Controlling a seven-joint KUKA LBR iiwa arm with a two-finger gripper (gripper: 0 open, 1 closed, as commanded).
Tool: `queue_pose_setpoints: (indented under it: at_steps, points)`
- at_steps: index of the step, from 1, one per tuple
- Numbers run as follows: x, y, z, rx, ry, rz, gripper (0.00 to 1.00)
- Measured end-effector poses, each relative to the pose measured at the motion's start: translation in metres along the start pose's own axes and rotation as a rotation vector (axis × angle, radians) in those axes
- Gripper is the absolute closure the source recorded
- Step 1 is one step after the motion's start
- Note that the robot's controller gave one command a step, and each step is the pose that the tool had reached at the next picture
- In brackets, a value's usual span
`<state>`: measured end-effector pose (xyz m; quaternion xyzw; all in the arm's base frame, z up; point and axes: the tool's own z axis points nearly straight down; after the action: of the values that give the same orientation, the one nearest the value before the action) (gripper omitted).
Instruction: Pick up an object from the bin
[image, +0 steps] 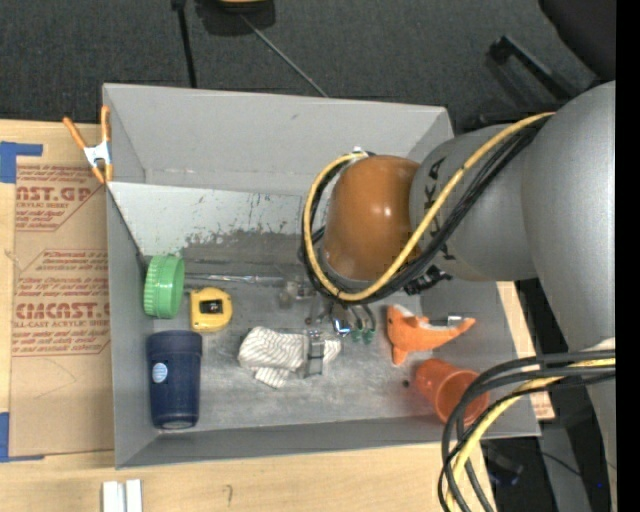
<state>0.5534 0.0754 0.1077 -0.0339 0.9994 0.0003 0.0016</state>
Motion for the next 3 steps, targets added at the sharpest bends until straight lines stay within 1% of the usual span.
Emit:
queue_pose_setpoints:
  at_steps: [1,2,3]
  points:
    - [0.018,-0.007,0.036,-0.001,0.002,0.051,0.0]
    - [0.016,0.006,0.038,-0.001,0.001,0.009,1.0]
    - [0.016,0.006,0.038,-0.001,0.001,0.009,1.0]
